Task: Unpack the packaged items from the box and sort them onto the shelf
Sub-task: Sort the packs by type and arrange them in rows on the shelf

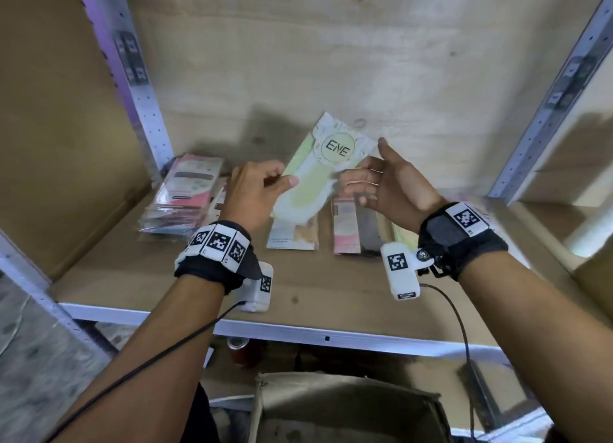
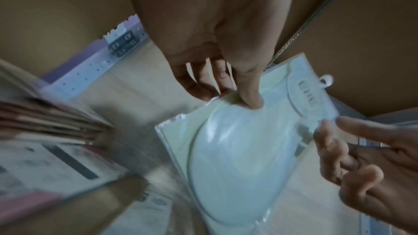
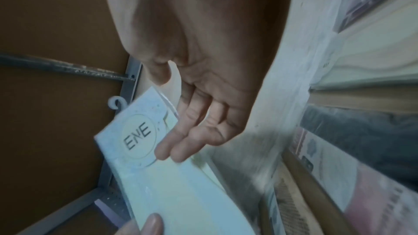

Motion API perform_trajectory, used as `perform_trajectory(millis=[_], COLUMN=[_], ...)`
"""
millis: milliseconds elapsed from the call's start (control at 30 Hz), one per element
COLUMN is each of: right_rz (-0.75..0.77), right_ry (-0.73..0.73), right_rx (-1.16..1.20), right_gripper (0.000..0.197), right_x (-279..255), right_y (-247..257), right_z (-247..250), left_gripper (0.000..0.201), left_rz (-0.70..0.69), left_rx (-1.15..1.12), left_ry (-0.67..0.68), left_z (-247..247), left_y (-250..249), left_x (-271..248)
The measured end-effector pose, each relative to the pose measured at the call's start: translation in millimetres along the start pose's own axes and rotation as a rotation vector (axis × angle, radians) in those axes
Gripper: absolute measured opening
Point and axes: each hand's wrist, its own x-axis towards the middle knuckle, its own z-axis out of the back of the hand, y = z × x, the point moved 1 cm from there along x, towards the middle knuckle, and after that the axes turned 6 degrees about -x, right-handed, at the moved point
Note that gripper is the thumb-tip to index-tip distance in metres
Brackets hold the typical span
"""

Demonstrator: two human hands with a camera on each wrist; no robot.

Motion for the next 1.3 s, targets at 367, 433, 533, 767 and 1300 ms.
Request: perform_trajectory(millis=[367,433,533,767,1300], right_rz=[0.029,-0.022,-0.059,-0.096,-0.143], right_ry=[-0.1,-0.095,-0.121,-0.102,-0.038], right_rx=[-0.337,-0.29,-0.292,-0.31,-0.545], right_gripper=[0.021,0.032,0.035,0.025,0.017], right_x=[-17,-18,-21,-36,-59], right_y=[-49,-55,-58,-62,-66], right_z=[47,56,66,86,91], left_gripper=[0.035,0.041,0.035,0.035,0.017], left_rz=[0.414,0.51,0.546,0.613,0.671], left_rx=[-0.466,-0.503,-0.567,-0.609,-0.683], left_ry=[0.215,0.25,0.31,0.174,0.038], left_z=[-77,-91,-104,-122,-128], left_y=[6,9,8,8,10], left_x=[-4,-5,-3,12,11])
